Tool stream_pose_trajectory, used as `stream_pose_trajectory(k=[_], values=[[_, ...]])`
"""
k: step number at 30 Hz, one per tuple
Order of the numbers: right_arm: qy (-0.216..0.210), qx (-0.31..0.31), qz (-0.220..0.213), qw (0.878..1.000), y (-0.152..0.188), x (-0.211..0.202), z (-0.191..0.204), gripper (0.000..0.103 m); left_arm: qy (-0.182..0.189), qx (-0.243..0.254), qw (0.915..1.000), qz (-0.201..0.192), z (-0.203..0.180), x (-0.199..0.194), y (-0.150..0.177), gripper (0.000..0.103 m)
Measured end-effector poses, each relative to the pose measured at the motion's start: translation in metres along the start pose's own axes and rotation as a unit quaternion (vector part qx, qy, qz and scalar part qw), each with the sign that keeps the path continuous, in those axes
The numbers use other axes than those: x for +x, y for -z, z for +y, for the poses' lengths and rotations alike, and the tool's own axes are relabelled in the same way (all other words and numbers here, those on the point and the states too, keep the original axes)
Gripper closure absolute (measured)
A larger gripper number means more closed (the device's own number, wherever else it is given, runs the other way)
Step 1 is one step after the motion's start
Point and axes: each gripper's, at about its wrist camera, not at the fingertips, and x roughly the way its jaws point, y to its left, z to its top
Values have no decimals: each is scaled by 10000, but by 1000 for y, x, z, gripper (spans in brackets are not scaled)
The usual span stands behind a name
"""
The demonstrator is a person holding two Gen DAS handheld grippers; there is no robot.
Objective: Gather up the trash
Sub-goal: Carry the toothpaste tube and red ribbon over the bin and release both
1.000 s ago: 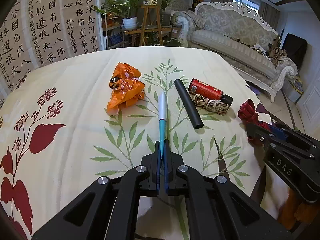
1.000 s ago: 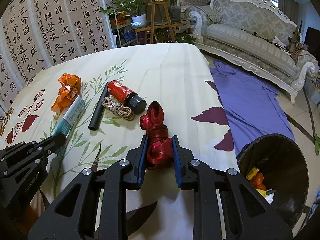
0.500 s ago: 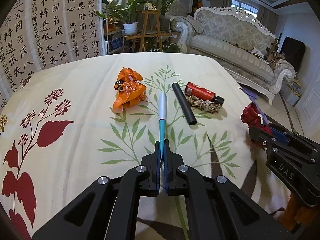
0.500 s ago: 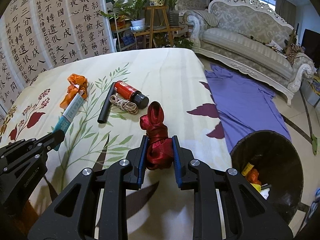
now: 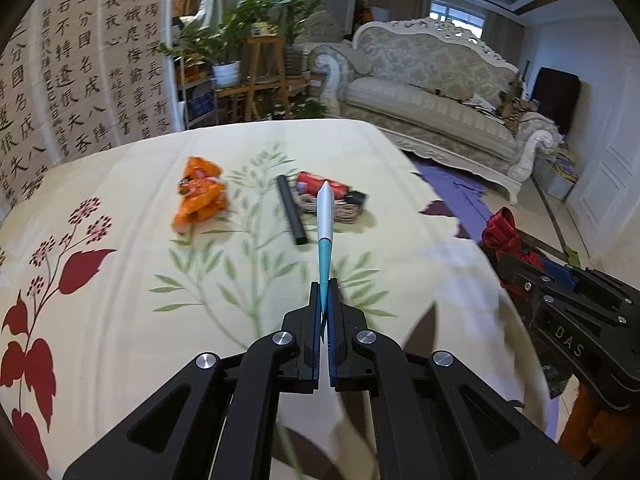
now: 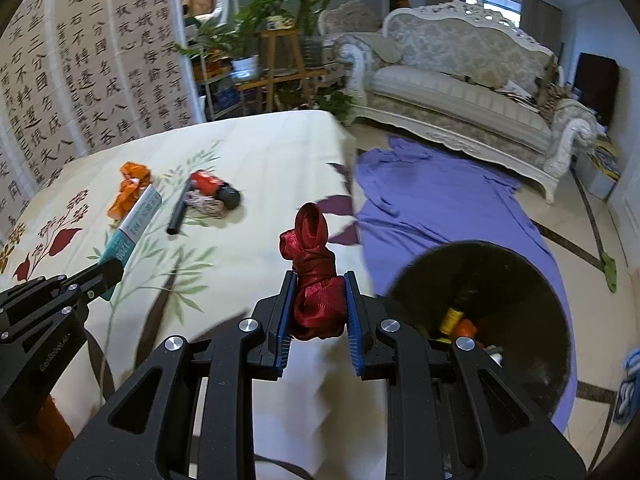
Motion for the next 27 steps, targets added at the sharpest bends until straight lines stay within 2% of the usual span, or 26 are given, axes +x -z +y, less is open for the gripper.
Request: stream_pose_trajectory(k=[16, 27], values=[[833, 822, -107, 9931, 27, -22, -103, 80, 582, 818, 9950, 5, -103, 13, -3, 100], [1171, 1219, -64, 9856, 42, -17, -156, 80, 747, 1275, 9890, 26, -167, 35, -6, 100]])
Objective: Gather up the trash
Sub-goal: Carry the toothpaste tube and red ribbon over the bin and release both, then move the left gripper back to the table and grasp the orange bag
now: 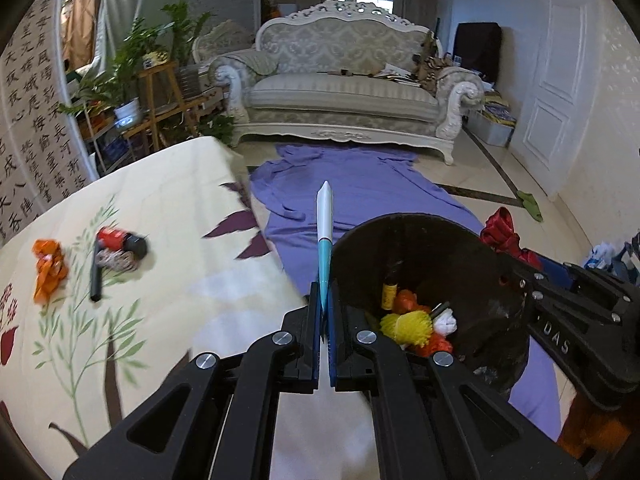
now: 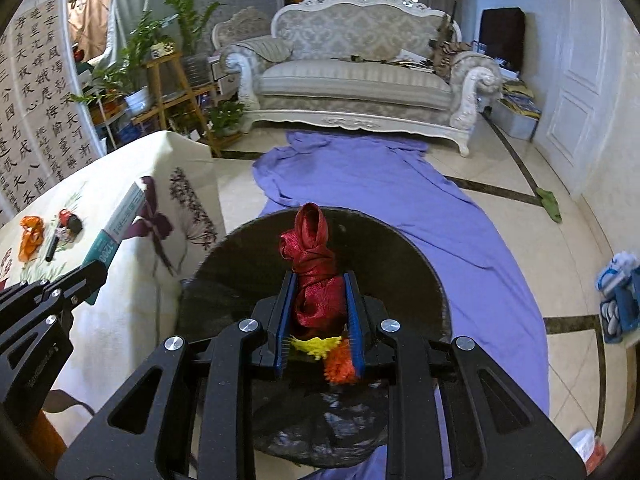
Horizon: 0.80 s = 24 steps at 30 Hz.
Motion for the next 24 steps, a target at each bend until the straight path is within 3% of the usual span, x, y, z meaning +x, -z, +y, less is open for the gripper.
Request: stream_pose_trajectory(k=[7, 9, 11, 13, 17, 20, 24], values=[[86, 128, 54, 9999, -2, 15, -15, 79, 65, 160, 9998, 79, -21, 21, -12, 99], [121, 156, 59, 9998, -4, 20, -18, 76, 64, 198, 9997, 147, -24, 29, -14, 93], [176, 187, 80, 9996, -4, 24, -20, 71, 48, 201, 9995, 236, -24, 35, -13, 69], [193, 223, 101, 9995, -4, 26, -24, 69, 1, 159, 9996, 236, -24, 38, -13, 59], [260, 232, 79, 9994, -5, 27, -25, 62, -51, 123, 9996, 258, -20, 36, -10, 46], [259, 216, 19, 9994, -6, 24, -21, 55, -130, 30, 9997, 218, -12, 31, -8, 42], [176, 141, -45, 9997, -9, 20, -12, 53, -273, -126, 9994, 183, 6, 21, -3, 39]])
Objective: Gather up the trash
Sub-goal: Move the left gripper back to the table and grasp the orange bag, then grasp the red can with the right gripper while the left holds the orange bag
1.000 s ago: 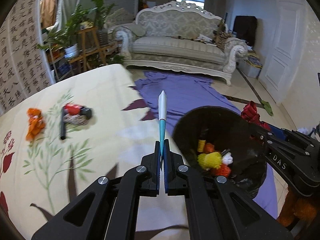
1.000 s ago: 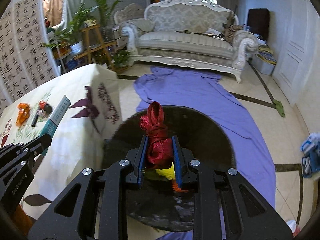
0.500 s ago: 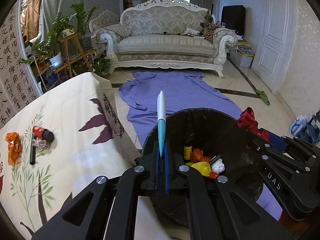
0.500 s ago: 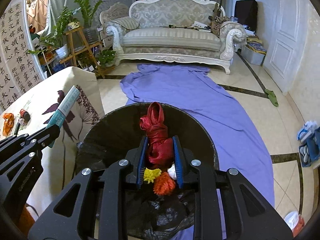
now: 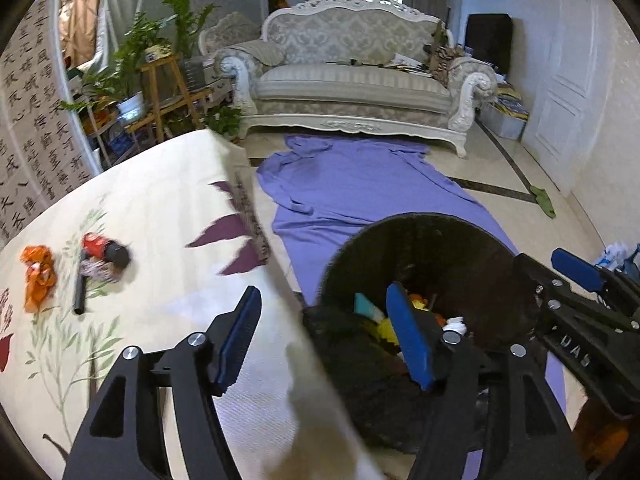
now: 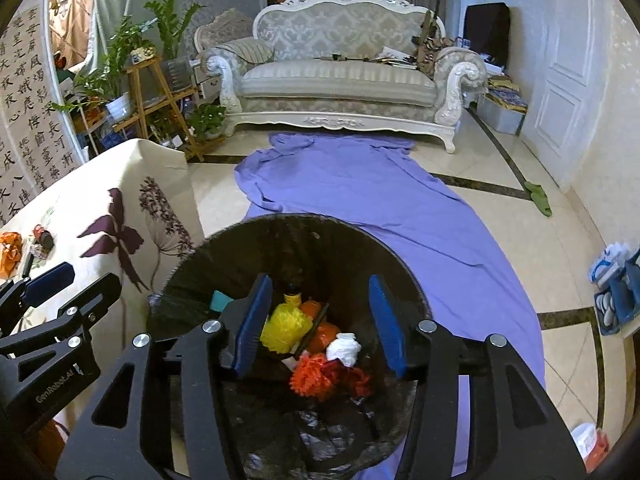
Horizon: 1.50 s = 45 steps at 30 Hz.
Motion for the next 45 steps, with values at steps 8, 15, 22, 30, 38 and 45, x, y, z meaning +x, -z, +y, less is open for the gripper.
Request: stream_pose_trajectory(k=[8, 15, 22, 30, 38, 45], values=[[-418, -352, -83, 9985, -7, -7, 47, 52, -497, -527, 9974, -61, 63, -20, 10, 36], [-956, -821, -37, 9920, -16, -5, 112, 51, -1189, -976, 9881, -77, 134, -29, 15, 33], [-1411, -1207, 94, 9826, -22, 2, 172, 51, -1782, -1434, 9735, -3, 205, -21, 18, 32], [-1603, -1514, 133, 9753, -33, 10, 219, 51, -1878, -1546, 9698, 184, 248, 4, 7, 32], [-1717, -1745, 183, 9694, -34, 15, 248, 51, -1586, -1521, 9744, 477, 262, 21, 5, 59], [-1800, -1891, 221, 9651, -33, 17, 265, 51, -1487, -1574, 9755, 395, 263, 14, 9, 65]])
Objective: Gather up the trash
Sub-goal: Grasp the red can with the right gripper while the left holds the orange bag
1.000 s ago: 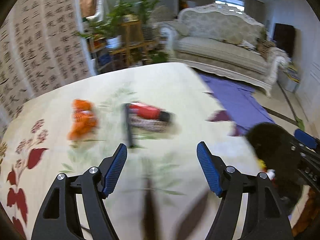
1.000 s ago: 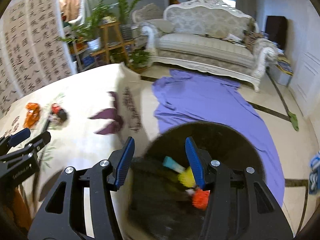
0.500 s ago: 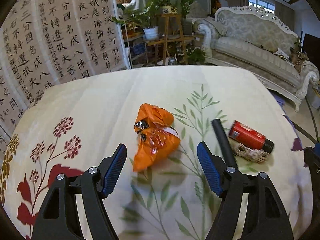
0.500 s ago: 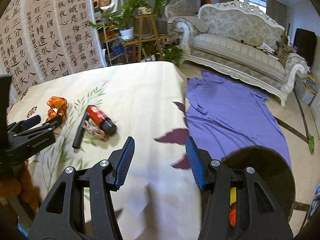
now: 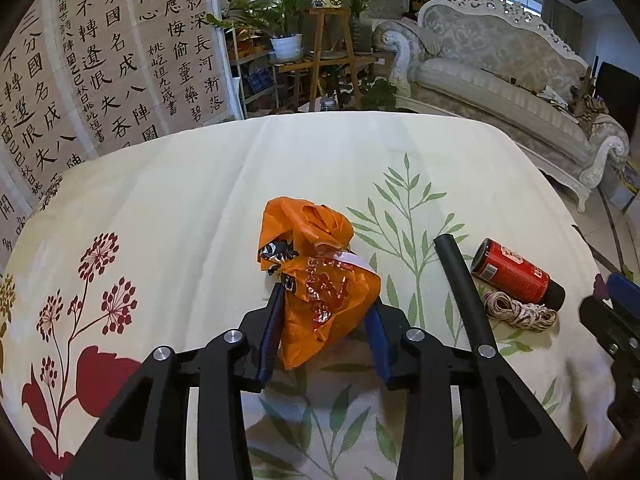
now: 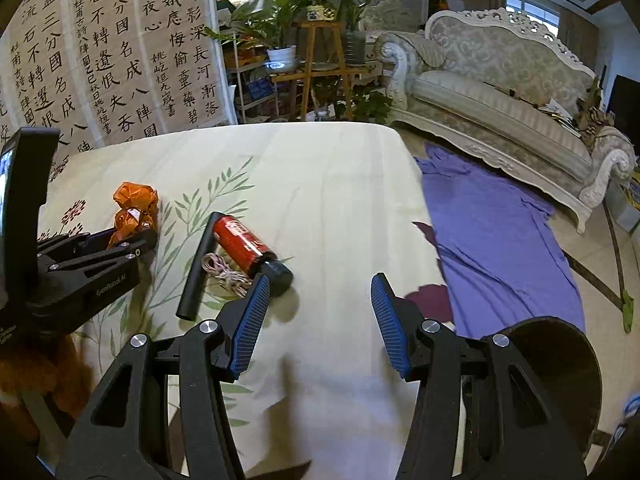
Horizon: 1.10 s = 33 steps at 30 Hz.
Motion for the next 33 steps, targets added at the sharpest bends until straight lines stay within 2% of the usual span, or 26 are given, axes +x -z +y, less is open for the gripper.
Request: stream_pose_trajectory(k=[12, 26, 33], values=[[-182, -366, 130, 9991, -21, 27, 29, 52, -233, -77, 9997, -94, 33, -17, 14, 65], [-212, -513, 454, 9974, -23, 55, 41, 80, -228, -275, 9993, -59, 51, -22, 22, 65], [-177, -390, 419, 9982, -22, 52, 32, 80, -172, -306, 9993, -88, 52, -24, 24, 65]])
